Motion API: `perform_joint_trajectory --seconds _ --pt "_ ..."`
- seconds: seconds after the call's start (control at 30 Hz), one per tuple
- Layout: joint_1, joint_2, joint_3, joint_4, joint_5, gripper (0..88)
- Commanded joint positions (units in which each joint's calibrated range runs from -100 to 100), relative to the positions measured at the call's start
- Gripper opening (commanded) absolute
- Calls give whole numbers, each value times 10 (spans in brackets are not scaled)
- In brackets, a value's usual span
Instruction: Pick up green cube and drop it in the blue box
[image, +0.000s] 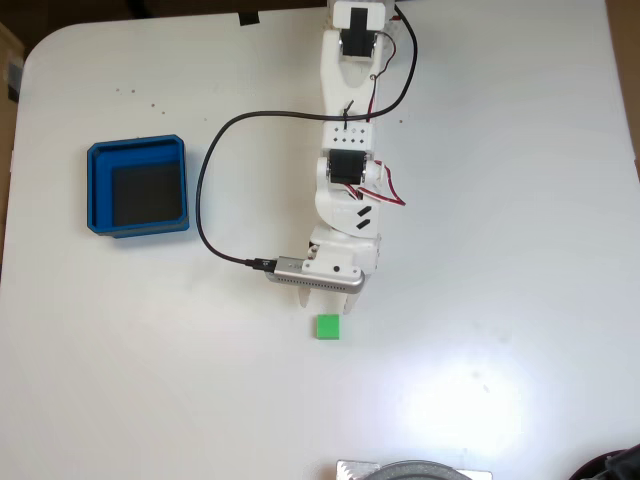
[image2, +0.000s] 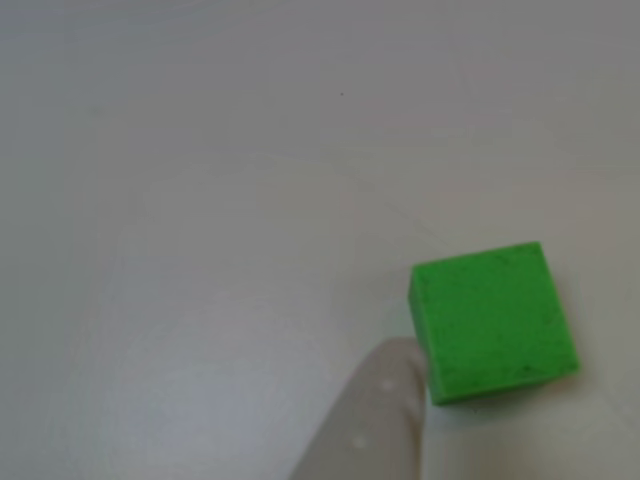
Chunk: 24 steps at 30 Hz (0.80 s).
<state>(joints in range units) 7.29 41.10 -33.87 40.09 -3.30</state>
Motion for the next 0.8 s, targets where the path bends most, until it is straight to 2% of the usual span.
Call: perform_joint_trajectory --seconds 0.0,0.47,0.77 --pt "0 -8 -37 -13 1 283" --pt "-3 54 -45 -20 1 280" --pt "-13 56 -40 -162 1 280"
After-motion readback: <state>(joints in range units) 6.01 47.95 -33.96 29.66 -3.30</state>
